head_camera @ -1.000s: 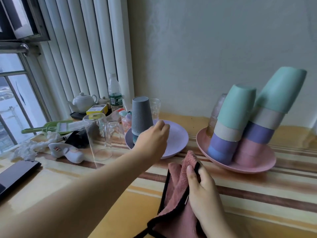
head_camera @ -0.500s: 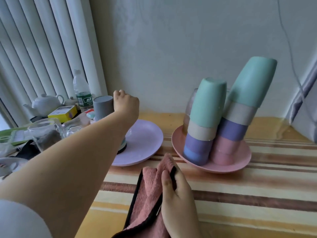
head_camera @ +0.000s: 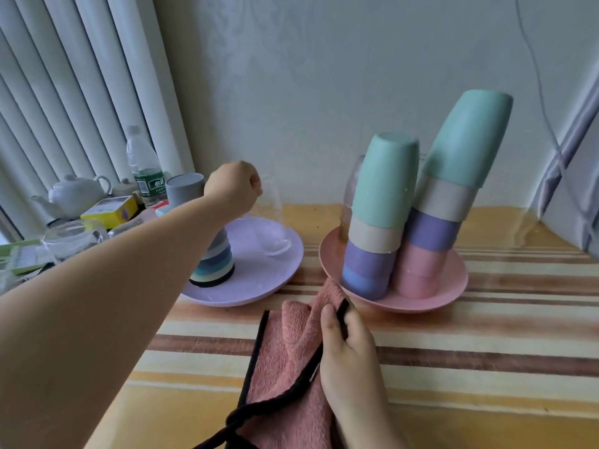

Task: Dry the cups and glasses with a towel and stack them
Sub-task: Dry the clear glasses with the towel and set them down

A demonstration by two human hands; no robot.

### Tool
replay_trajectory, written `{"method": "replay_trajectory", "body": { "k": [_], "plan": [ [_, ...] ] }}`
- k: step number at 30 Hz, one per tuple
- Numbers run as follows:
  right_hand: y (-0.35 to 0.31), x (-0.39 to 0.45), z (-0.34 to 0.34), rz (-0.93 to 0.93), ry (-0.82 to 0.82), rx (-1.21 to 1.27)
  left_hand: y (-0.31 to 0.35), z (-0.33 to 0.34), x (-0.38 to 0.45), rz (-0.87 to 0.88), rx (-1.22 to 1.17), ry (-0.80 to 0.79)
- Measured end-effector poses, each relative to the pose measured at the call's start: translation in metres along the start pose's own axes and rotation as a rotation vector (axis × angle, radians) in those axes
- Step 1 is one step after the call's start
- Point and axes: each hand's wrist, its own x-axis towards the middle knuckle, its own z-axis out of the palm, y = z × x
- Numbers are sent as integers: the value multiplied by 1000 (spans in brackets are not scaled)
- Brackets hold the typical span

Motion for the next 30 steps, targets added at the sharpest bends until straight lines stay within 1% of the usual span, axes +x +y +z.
{"method": "replay_trajectory", "body": {
  "k": [4, 9, 12, 14, 15, 18, 20, 22, 24, 26, 30],
  "plan": [
    [1, 2, 0, -3, 7, -4, 1, -10, -14, 51, -275, -18],
    [-1, 5, -3, -7, 52, -6, -2, -40, -40, 188, -358, 51],
    [-11, 4, -6, -18, 105, 41, -7, -68, -67, 207, -461, 74],
    [-24, 1, -8, -60, 129, 97, -15, -84, -87, 223, -544, 33],
    [-31, -1, -10, -87, 130, 128, -19, -89, -98, 244, -585, -15],
    [-43, -13, -10, -141, 51, 164, -27, -90, -133, 302, -733, -176],
    [-45, -21, -5, -193, -69, 144, -25, -79, -157, 312, -808, -261],
    [-44, -26, 1, -255, -209, 124, -21, -70, -176, 325, -895, -311],
    [-41, -27, 4, -275, -289, 121, -20, -64, -186, 307, -1006, -314],
    [-39, -25, 4, -248, -317, 122, -25, -58, -191, 283, -1091, -301],
    [-33, -24, 9, -257, -265, 61, -28, -44, -202, 178, -1248, -259]
  ]
}}
